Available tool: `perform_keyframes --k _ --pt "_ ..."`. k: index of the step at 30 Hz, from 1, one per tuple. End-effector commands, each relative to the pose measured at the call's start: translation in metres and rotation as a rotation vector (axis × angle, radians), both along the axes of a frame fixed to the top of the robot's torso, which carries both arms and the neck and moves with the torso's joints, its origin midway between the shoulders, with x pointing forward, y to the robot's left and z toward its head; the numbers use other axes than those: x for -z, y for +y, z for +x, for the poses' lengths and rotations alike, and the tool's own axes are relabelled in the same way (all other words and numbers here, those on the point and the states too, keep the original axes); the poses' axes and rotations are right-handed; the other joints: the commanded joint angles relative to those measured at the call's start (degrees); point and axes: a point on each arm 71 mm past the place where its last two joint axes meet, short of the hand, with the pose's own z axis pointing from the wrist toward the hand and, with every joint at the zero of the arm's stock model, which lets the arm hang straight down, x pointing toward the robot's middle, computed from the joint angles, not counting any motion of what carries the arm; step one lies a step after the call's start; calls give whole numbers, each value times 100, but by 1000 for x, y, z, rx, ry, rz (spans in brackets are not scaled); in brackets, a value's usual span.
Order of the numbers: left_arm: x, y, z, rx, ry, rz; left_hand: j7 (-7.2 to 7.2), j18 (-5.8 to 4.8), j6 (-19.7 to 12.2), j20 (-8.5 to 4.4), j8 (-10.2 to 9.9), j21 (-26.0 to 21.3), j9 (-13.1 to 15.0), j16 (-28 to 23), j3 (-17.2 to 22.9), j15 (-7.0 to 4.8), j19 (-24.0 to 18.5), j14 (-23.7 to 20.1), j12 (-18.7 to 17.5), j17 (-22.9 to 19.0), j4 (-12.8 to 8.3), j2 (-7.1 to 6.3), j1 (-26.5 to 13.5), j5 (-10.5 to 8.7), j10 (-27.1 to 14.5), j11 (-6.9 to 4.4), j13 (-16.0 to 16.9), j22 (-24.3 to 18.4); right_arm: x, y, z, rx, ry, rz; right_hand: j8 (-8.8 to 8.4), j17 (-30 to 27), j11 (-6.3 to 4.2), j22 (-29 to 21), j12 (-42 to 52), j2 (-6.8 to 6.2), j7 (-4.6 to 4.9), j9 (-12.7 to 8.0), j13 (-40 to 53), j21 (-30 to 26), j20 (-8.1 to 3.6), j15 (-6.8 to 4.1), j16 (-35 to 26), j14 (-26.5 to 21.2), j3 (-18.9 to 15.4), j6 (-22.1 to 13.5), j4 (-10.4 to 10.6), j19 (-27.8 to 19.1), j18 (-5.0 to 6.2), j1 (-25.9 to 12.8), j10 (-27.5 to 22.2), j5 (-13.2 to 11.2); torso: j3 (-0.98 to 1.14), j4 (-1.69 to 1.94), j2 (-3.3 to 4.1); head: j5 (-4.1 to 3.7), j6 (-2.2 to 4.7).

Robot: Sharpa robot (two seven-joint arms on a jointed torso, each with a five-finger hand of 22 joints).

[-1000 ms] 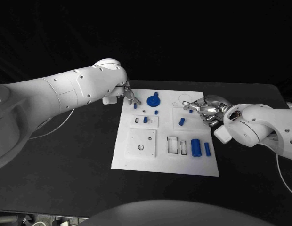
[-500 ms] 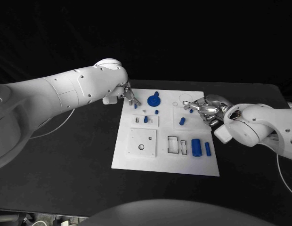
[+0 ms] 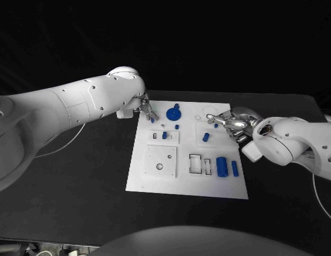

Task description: Assemble the parts on the task board

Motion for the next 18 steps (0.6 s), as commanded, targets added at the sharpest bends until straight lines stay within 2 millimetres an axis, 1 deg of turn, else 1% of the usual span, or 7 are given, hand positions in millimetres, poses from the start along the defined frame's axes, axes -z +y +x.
perform_keyframes --k 1,5,10,12,14,18 --pt "1 -4 -1 18 21 -17 -1 -86 -32 39 -22 14 -8 15 25 37 603 596 13 1506 -5 1 47 21 606 29 1503 1509 0 1 0 -12 -4 -2 40 1509 47 1505 0 49 153 -9 1506 26 41 49 23 587 -30 -44 -28 589 -38 38 599 17 -2 -2 1 -4 -18" --pt "1 -4 -1 18 24 -20 -1 -86 -31 39 -25 14 -9 15 23 37 603 596 13 1506 -4 5 48 39 606 29 1503 1509 0 1 -1 -12 -4 -3 42 1509 48 1505 0 47 153 -9 1506 26 42 50 23 587 -32 -43 -34 589 -38 47 599 13 -2 6 1 -14 -24" --pt "1 -4 -1 20 32 -17 -2 -86 -29 39 -30 14 -11 15 25 37 603 596 13 1506 -3 21 52 58 606 29 1503 1509 0 1 0 -12 -4 -4 42 1509 48 1505 0 47 154 -9 1506 26 43 51 23 587 -32 -43 -35 589 -38 49 599 12 -2 7 -1 -8 -28" --pt "1 -5 -1 21 34 -18 -7 -86 -28 39 -38 14 -13 15 40 36 603 596 13 1506 -6 56 81 87 606 26 1503 1509 0 1 -1 -11 -4 -4 42 1509 48 1505 0 47 154 -9 1506 26 43 51 23 587 -32 -43 -35 589 -38 49 599 12 -2 9 -1 -9 -32" --pt "2 -5 -1 20 35 -21 -14 -86 -26 37 -52 14 -16 15 64 32 603 596 13 1506 -7 100 143 162 606 19 1503 1509 0 1 -1 -11 -4 -4 42 1509 48 1505 0 47 154 -9 1506 26 43 51 23 587 -32 -43 -35 589 -38 49 599 12 -2 8 -1 -9 -30" --pt "2 -5 -2 20 38 -24 -27 -86 -19 34 -64 14 -17 15 91 26 603 596 13 1506 -14 117 249 232 606 9 1503 1509 0 1 0 -10 -5 -4 46 1509 51 1505 0 60 156 -9 1506 26 46 53 23 587 -28 -41 -42 589 -38 66 599 15 -2 5 -4 -10 -34"
